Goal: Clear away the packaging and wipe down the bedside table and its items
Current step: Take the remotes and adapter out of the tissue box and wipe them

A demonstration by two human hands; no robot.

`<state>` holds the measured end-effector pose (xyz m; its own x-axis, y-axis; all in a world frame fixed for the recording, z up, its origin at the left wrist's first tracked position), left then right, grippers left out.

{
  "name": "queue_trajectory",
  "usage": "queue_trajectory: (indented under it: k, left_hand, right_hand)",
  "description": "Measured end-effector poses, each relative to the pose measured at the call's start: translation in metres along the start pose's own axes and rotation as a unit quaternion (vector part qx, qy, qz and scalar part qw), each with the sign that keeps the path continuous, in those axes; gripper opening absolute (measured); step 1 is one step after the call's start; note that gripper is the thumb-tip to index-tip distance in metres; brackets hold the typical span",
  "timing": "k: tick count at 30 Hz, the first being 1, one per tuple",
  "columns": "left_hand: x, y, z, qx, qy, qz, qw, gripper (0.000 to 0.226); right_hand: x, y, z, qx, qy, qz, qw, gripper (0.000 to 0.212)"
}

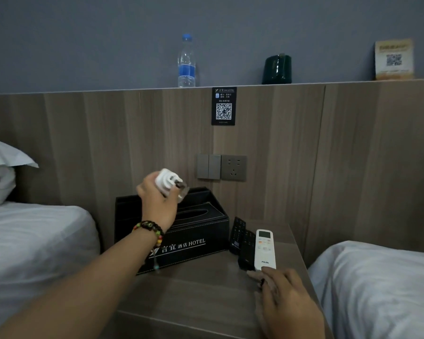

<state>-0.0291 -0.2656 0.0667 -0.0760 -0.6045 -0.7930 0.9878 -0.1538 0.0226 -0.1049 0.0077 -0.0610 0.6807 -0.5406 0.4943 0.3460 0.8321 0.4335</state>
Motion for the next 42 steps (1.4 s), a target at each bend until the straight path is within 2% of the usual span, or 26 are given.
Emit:
queue_trajectory:
  k: [2, 5, 8, 10, 11, 14, 15, 17, 23, 26, 31, 33, 38, 42]
  left_hand:
    - [-0.003, 0.016, -0.012, -0.029, 0.065, -0.158, 0.985, 0.044]
    - [-0.012, 0.045, -0.063, -0.002, 0.213, -0.386, 0.897, 0.032]
    - [-0.011, 0.065, -0.114, 0.065, 0.312, -0.453, 0.832, 0.035]
    - [-0.005, 0.07, -0.137, 0.09, 0.356, -0.462, 0.807, 0.036]
    - [0.0, 0.069, -0.144, 0.1, 0.367, -0.462, 0.801, 0.037]
    - [0.008, 0.064, -0.163, 0.134, 0.386, -0.443, 0.798, 0.039]
    - [0.011, 0.062, -0.166, 0.143, 0.387, -0.44, 0.797, 0.04]
    - [0.018, 0.058, -0.171, 0.159, 0.393, -0.436, 0.794, 0.041]
    - [0.031, 0.043, -0.191, 0.209, 0.381, -0.392, 0.811, 0.038]
    - [0.033, 0.041, -0.197, 0.262, 0.322, -0.335, 0.846, 0.078]
    - [0.031, 0.038, -0.203, 0.322, 0.3, -0.346, 0.829, 0.082]
    - [0.027, 0.035, -0.207, 0.342, 0.29, -0.327, 0.832, 0.083]
    - [0.026, 0.031, -0.202, 0.285, 0.311, -0.369, 0.828, 0.069]
    - [0.023, 0.029, -0.2, 0.272, 0.353, -0.42, 0.791, 0.068]
  right_hand:
    - [0.001, 0.001, 0.001, -0.015, -0.003, 0.002, 1.0, 0.038]
    - [-0.001, -0.003, -0.004, -0.007, 0.03, -0.026, 0.999, 0.024]
    - [-0.01, -0.006, -0.005, 0.046, 0.045, -0.05, 0.997, 0.024]
    - [-0.002, 0.002, -0.004, 0.069, 0.093, -0.065, 0.991, 0.026]
    - [0.003, 0.009, -0.003, 0.056, 0.103, -0.052, 0.992, 0.027]
    - [0.022, 0.039, -0.003, -0.048, 0.013, 0.123, 0.991, 0.021]
    - [0.03, 0.043, -0.007, -0.067, 0.001, 0.172, 0.983, 0.018]
    - [0.05, 0.048, -0.014, -0.071, 0.002, 0.208, 0.976, 0.026]
    - [0.086, 0.038, -0.039, -0.072, 0.033, 0.233, 0.969, 0.027]
    - [0.09, 0.033, -0.045, -0.057, 0.048, 0.221, 0.972, 0.028]
    - [0.073, 0.041, -0.026, -0.079, 0.031, 0.222, 0.971, 0.024]
    - [0.07, 0.044, -0.024, -0.086, 0.031, 0.22, 0.971, 0.024]
    - [0.088, 0.044, -0.044, -0.064, 0.072, 0.212, 0.972, 0.025]
    - [0.083, 0.045, -0.036, -0.066, 0.07, 0.217, 0.971, 0.025]
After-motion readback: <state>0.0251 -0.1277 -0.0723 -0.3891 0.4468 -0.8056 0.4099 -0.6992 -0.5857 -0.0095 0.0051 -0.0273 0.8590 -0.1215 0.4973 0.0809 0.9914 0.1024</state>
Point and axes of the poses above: each hand's wrist, its own z-axis towards the middle knuckle, its own y-axis out of the back of the hand, x = y × z, the point moved 5 cm from there along z, towards the middle knuckle, and after that the axes turned 10 degrees about -x, right-handed, at the moved point
